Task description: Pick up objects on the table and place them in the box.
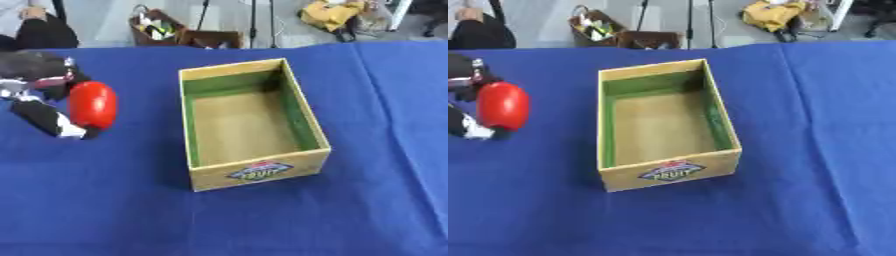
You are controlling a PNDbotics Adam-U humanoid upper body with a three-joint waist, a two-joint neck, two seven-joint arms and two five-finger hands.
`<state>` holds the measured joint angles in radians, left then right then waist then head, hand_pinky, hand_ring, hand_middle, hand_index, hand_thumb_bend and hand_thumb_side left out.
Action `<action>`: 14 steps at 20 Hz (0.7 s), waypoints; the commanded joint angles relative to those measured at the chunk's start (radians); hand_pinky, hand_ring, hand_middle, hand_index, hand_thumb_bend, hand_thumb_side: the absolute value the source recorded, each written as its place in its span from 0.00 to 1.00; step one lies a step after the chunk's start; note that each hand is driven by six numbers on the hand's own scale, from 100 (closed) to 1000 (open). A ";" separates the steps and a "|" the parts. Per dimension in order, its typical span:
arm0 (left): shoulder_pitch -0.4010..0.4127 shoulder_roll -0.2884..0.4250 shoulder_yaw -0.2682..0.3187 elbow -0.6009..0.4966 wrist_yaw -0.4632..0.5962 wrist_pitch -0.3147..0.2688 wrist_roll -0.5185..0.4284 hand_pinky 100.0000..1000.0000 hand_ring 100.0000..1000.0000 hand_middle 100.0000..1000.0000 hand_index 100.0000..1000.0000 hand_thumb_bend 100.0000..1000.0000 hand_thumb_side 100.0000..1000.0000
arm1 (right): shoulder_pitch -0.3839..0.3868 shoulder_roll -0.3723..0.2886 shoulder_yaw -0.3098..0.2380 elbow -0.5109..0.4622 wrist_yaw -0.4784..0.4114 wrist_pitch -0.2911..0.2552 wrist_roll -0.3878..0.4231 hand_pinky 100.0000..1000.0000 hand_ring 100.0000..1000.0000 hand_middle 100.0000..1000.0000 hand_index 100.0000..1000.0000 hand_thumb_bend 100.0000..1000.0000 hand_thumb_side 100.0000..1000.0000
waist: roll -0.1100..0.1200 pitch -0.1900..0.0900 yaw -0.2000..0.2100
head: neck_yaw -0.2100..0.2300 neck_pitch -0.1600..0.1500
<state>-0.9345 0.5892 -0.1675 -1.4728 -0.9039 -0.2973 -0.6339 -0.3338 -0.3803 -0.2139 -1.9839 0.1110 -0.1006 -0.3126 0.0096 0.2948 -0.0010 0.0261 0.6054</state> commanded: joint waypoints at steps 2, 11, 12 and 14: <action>-0.108 -0.181 0.001 -0.009 -0.122 0.004 0.040 0.00 0.21 0.17 0.44 0.00 0.63 | -0.009 -0.007 0.002 -0.016 -0.014 -0.002 0.005 0.66 0.67 0.59 0.73 0.00 0.81 | -0.005 -0.025 -0.007 | 0.012 0.001; -0.200 -0.480 -0.079 0.209 -0.536 -0.046 0.146 0.00 0.26 0.20 0.46 0.00 0.63 | -0.028 0.008 0.018 -0.016 -0.031 -0.006 0.025 0.66 0.68 0.59 0.73 0.00 0.80 | -0.001 -0.019 -0.050 | 0.036 -0.008; -0.197 -0.494 -0.084 0.235 -0.566 -0.052 0.156 0.00 0.26 0.20 0.46 0.00 0.63 | -0.028 0.009 0.019 -0.016 -0.032 -0.006 0.026 0.66 0.68 0.59 0.73 0.00 0.80 | 0.001 -0.019 -0.053 | 0.036 -0.008; -0.188 -0.519 -0.087 0.289 -0.611 -0.058 0.172 0.00 0.27 0.20 0.46 0.00 0.63 | -0.029 0.009 0.019 -0.016 -0.033 -0.005 0.027 0.66 0.68 0.59 0.73 0.00 0.80 | 0.005 -0.017 -0.057 | 0.033 -0.008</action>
<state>-1.1066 0.0803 -0.2498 -1.2022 -1.4808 -0.3502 -0.4764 -0.3522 -0.3573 -0.1951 -1.9839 0.0844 -0.1049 -0.2896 0.0184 0.2954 -0.0560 0.0584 0.6048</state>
